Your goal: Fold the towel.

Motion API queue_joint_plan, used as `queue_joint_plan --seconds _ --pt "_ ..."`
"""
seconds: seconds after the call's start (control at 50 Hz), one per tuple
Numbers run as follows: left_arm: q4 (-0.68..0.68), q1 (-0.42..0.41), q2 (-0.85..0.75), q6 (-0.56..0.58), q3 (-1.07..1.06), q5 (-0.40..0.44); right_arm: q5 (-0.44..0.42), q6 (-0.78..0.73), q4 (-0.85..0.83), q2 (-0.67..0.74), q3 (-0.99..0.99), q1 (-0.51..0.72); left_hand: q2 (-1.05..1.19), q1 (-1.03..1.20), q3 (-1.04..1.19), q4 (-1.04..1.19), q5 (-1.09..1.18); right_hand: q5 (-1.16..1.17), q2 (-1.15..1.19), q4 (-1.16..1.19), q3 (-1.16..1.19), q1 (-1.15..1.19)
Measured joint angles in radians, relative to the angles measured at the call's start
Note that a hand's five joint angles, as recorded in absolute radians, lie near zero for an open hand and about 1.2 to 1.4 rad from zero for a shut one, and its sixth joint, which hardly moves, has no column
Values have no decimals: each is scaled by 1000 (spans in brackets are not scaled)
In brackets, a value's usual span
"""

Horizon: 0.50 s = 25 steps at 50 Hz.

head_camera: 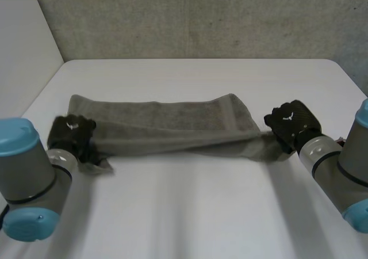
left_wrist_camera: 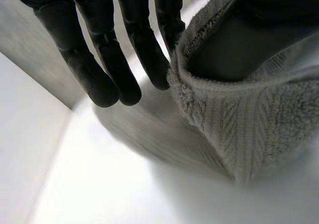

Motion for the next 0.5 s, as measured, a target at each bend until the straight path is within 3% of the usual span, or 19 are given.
queue_joint_plan --seconds 0.26,0.5 --pt "-56 -6 349 55 153 56 -5 26 186 -224 -214 2 2 0 16 3 1 0 4 0 0 0" --pt "-180 17 354 90 184 162 -40 65 370 -273 -403 -6 -35 -32 -38 -37 -31 1 4 0 0 0"
